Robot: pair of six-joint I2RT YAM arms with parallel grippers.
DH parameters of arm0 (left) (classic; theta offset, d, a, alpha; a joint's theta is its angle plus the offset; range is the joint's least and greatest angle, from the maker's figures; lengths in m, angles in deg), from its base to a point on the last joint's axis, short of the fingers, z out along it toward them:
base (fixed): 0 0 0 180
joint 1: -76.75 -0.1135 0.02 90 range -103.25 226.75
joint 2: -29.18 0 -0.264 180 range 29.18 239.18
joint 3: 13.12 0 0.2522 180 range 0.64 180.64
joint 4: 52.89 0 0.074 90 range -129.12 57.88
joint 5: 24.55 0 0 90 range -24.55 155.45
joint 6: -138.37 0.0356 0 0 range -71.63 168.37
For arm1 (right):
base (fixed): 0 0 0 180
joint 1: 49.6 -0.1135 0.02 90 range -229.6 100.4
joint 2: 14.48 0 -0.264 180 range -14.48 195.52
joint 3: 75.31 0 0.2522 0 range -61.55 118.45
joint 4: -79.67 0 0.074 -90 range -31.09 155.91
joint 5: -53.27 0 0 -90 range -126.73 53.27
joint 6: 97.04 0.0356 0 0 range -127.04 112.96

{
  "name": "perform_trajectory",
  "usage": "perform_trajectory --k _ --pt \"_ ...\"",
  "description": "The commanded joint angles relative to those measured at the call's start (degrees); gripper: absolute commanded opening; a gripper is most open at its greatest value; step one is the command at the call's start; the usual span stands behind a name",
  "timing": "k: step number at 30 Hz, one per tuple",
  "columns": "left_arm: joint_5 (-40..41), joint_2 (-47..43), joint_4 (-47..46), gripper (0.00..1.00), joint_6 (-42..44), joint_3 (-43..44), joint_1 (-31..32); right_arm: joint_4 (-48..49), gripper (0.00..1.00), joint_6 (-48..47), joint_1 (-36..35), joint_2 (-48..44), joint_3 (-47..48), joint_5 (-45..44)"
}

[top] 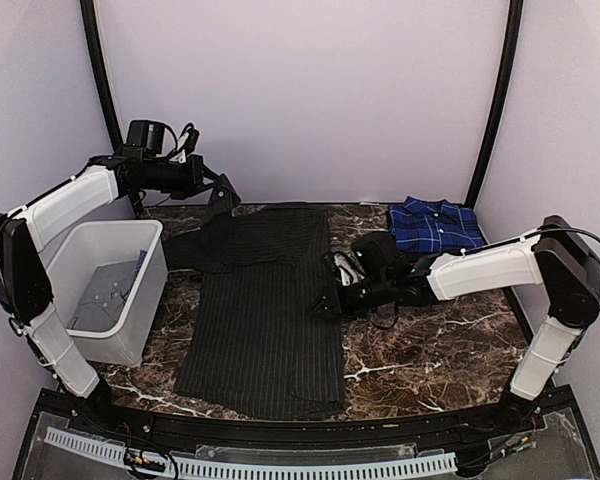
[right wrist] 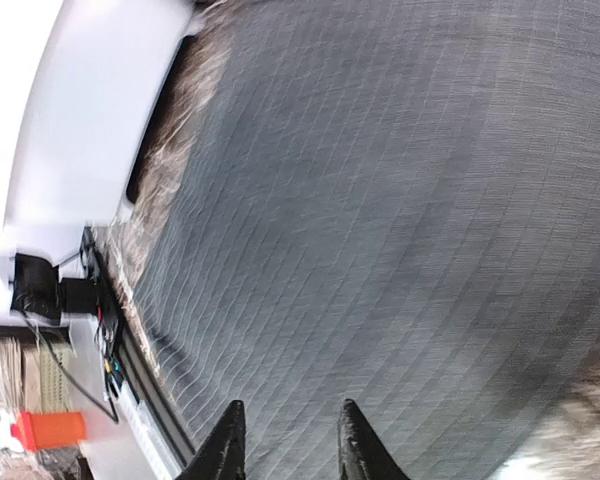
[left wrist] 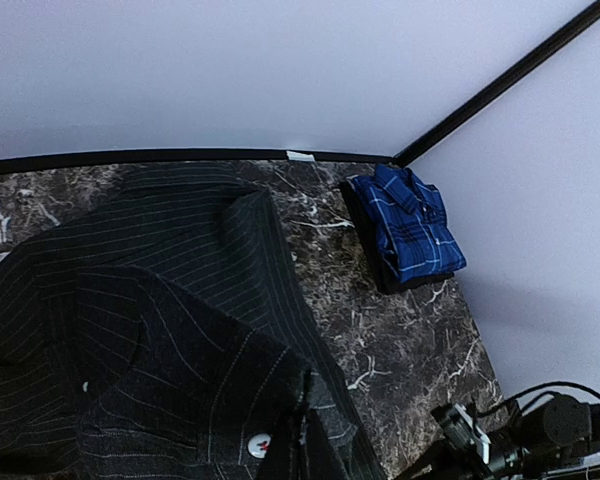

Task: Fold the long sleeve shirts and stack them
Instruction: Smooth out the 1/3-folded shirt at the center of the board.

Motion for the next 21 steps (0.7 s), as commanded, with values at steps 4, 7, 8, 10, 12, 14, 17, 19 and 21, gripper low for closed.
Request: perform_trajectory --k 4,7,8,10,12,14,17,19,21 --pt "-2.9 -4.5 -4.6 0.0 -1.5 -5.2 5.7 11.1 0.2 3.8 2.6 2.6 -7.2 9.0" --pt "-2.9 -4.1 -5.5 0.0 -2.2 -7.3 6.3 15.1 0.17 6.4 2.5 1.5 -12.8 10.0" --pt "-2.9 -4.0 -5.7 0.0 -2.3 -7.7 6.6 15.6 0.17 6.7 2.2 0.9 -14.2 10.0" --pt "-2.9 -3.7 -6.1 0.0 -2.4 -8.2 7.0 15.6 0.17 7.0 1.5 0.0 -16.4 9.7" --pt "-3.2 -3.2 -6.4 0.0 -2.5 -8.4 7.5 15.2 0.17 7.1 0.2 -0.6 -17.9 9.3" --pt "-3.5 -2.8 -6.5 0.0 -2.5 -8.3 8.1 15.2 0.17 7.6 -1.1 -1.0 -19.1 9.2" --pt "-4.0 -2.3 -6.5 0.0 -2.5 -8.3 8.9 13.9 0.16 8.2 -3.4 -2.3 -20.5 8.3" --pt "-4.1 -2.4 -6.3 0.0 -2.3 -8.3 9.4 12.1 0.16 8.4 -4.9 -4.2 -21.1 6.7" --pt "-4.1 -2.5 -6.0 0.0 -2.1 -8.3 9.8 11.1 0.16 9.1 -5.7 -7.0 -22.3 5.6"
